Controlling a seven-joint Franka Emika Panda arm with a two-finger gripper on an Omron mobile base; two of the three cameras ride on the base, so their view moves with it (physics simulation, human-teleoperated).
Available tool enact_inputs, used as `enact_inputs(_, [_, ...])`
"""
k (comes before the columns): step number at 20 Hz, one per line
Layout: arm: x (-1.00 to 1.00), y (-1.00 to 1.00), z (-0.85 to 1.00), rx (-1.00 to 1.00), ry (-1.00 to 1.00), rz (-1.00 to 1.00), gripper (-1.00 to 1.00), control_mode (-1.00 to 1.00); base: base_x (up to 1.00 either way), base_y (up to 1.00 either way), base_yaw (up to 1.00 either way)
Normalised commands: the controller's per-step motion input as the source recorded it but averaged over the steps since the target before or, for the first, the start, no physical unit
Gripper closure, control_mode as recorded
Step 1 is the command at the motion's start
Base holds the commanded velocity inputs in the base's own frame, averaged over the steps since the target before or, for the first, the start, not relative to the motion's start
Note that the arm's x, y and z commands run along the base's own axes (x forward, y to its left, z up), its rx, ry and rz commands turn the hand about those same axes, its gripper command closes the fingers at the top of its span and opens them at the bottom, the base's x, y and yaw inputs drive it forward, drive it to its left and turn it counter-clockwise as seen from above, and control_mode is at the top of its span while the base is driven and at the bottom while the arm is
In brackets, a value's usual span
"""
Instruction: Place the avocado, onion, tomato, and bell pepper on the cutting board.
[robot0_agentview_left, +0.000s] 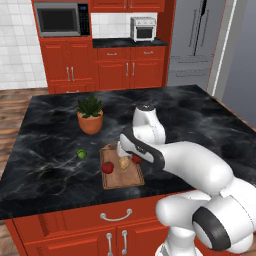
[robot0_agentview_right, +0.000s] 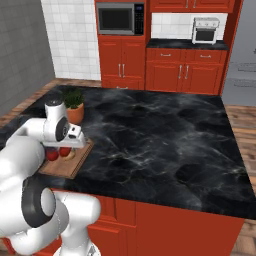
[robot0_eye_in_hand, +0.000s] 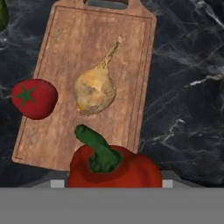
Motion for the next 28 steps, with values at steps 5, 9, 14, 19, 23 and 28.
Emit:
enact_inputs(5, [0.00, 0.14, -0.37, 0.00, 0.06, -0.02, 1.00, -1.00, 0.00, 0.00, 0.00])
enact_inputs(9, [0.00, 0.01, -0.36, 0.00, 0.06, -0.02, 1.00, -1.00, 0.00, 0.00, 0.00])
enact_inputs(14, [0.00, 0.00, -0.42, 0.00, 0.11, -0.03, 1.00, -1.00, 0.00, 0.00, 0.00])
enact_inputs(19, [0.00, 0.05, -0.39, 0.00, 0.11, -0.02, 1.00, -1.00, 0.00, 0.00, 0.00])
enact_inputs(23, [0.00, 0.07, -0.25, 0.00, 0.09, -0.02, 1.00, -1.00, 0.00, 0.00, 0.00])
enact_inputs(28, [0.00, 0.02, -0.23, 0.00, 0.07, -0.02, 1.00, -1.00, 0.00, 0.00, 0.00])
